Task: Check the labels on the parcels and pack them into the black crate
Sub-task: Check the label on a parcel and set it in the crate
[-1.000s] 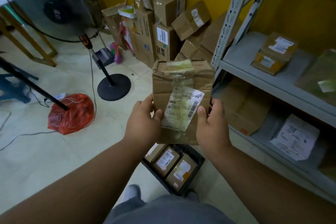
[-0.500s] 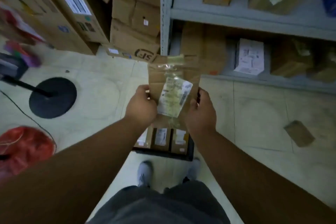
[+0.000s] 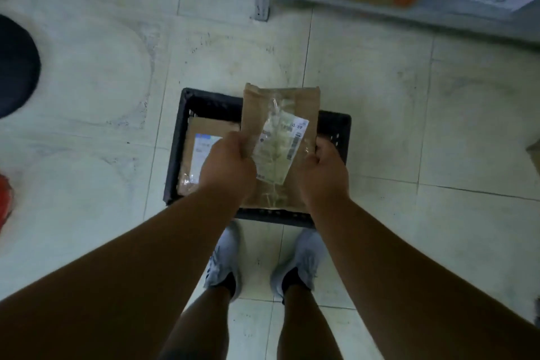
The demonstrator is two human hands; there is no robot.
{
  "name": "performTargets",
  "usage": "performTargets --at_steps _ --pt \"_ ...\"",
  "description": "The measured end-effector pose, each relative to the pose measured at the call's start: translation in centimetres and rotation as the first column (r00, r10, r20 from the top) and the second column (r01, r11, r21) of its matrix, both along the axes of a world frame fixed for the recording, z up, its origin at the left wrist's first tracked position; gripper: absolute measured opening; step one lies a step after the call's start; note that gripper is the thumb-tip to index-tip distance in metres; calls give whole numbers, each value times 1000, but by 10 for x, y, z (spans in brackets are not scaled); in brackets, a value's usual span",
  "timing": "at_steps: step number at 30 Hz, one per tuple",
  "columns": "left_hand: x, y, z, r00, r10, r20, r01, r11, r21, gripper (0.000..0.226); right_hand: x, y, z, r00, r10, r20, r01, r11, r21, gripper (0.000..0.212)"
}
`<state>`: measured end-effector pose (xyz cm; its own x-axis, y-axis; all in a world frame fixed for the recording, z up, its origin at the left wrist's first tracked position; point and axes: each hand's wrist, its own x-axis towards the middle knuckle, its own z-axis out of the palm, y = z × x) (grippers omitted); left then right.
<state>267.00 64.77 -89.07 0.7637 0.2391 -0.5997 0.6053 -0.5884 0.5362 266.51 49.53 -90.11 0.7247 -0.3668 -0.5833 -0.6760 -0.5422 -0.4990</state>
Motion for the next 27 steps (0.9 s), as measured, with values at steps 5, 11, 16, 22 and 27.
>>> performTargets --at_steps 5,11,16,22,27 --pt "-5 7 -89 976 -198 -86 200 980 14 38 -2 6 -99 995 -75 -61 77 997 31 28" --pt "-8 11 -153 921 -356 -156 379 912 158 39 -8 20 -156 980 -149 -132 158 986 61 43" --pt "-12 11 -167 802 -539 -258 595 761 260 46 -8 13 -176 969 7 -247 -3 1000 16 50" --pt "-24 7 -158 538 -688 -487 843 425 331 39 1 13 -172 888 284 -362 -313 949 -24 33" --pt "-8 3 -94 639 -680 -359 769 557 313 49 13 14 -91 876 409 -254 -451 882 -135 32"
